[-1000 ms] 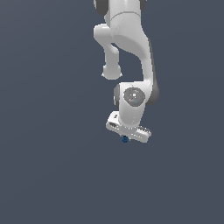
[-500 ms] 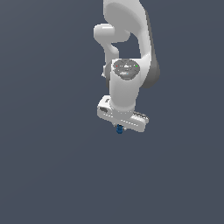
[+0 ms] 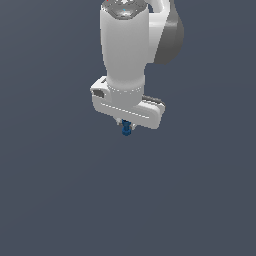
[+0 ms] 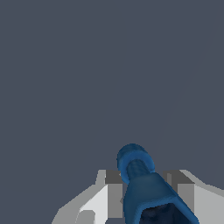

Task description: Pick up the object and move it to a goal position.

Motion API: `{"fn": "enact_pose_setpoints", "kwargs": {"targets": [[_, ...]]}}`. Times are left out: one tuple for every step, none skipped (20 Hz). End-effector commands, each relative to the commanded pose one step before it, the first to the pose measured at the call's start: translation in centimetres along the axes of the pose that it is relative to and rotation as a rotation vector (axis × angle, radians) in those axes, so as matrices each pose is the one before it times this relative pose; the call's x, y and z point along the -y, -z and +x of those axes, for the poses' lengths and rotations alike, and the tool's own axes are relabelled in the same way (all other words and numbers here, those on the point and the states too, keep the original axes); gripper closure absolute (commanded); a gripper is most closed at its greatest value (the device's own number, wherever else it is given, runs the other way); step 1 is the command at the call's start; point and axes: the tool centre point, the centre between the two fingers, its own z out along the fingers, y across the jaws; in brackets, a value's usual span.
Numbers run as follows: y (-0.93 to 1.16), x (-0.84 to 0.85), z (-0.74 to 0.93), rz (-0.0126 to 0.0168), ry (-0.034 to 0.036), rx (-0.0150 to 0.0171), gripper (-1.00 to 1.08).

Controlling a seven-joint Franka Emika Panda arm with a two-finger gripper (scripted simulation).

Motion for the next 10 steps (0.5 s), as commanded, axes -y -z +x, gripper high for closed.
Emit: {"fn": "enact_pose_setpoints", "kwargs": {"targets": [[2.893, -1.005, 0.247, -0.0002, 0.00025, 0.00065, 1.08], [1.122, -0.38, 0.124, 0.0, 0.0, 0.0, 1.08], [1.106, -0.374, 0.125, 0.0, 0.0, 0.0, 1.08], [1.09, -0.368, 0.126, 0.0, 0.0, 0.0, 1.08], [1.074, -0.362, 0.127, 0.0, 0.0, 0.0, 1.08], [1.058, -0.356, 0.129, 0.0, 0.0, 0.0, 1.08], [1.042, -0.35, 0.13, 0.0, 0.0, 0.0, 1.08], [1.026, -0.344, 0.131, 0.0, 0.0, 0.0, 1.08], [1.01, -0.338, 0.133, 0.0, 0.0, 0.0, 1.08], [0.982, -0.328, 0.133, 0.0, 0.0, 0.0, 1.08]]}}
